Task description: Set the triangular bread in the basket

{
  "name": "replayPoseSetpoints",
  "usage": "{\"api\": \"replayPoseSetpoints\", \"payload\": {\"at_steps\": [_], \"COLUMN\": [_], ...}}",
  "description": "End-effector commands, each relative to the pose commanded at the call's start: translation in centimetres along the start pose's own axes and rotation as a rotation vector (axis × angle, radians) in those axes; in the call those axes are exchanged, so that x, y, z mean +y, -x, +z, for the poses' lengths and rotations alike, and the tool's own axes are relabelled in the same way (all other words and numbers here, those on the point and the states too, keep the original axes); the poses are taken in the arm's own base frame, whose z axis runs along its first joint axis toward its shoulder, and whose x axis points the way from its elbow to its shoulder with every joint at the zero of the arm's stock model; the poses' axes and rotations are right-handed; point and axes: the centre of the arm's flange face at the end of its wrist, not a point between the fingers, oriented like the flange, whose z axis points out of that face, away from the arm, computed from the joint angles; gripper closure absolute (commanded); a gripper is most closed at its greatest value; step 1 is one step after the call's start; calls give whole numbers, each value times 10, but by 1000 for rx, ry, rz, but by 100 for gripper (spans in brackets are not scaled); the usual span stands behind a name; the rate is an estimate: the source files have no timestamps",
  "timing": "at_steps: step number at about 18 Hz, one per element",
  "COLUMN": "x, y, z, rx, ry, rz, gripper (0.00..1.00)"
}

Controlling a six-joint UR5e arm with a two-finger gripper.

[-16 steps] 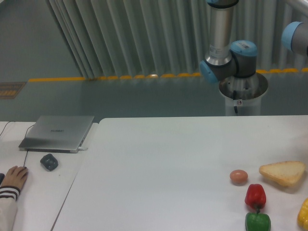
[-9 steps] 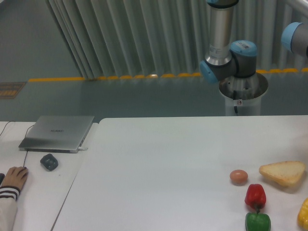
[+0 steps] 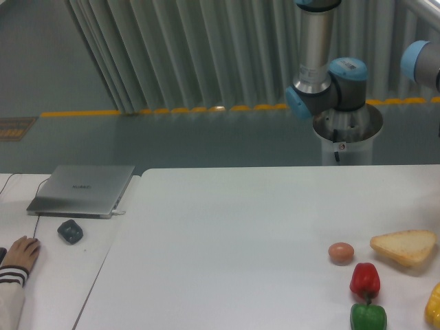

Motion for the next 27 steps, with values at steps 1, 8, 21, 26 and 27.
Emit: {"api": "replayPoseSetpoints", "payload": {"at_steps": [1, 8, 21, 26, 27], "x": [-2, -34, -91, -88, -86], "y": [0, 8, -5, -1, -1], "z": [0, 0, 75, 94, 95], "rx": [0, -11, 173, 197, 199], "ry": [-2, -66, 73, 78, 78], "rz": [-37, -295, -292, -295, -297], "gripper": [0, 0, 0, 0, 0]}}
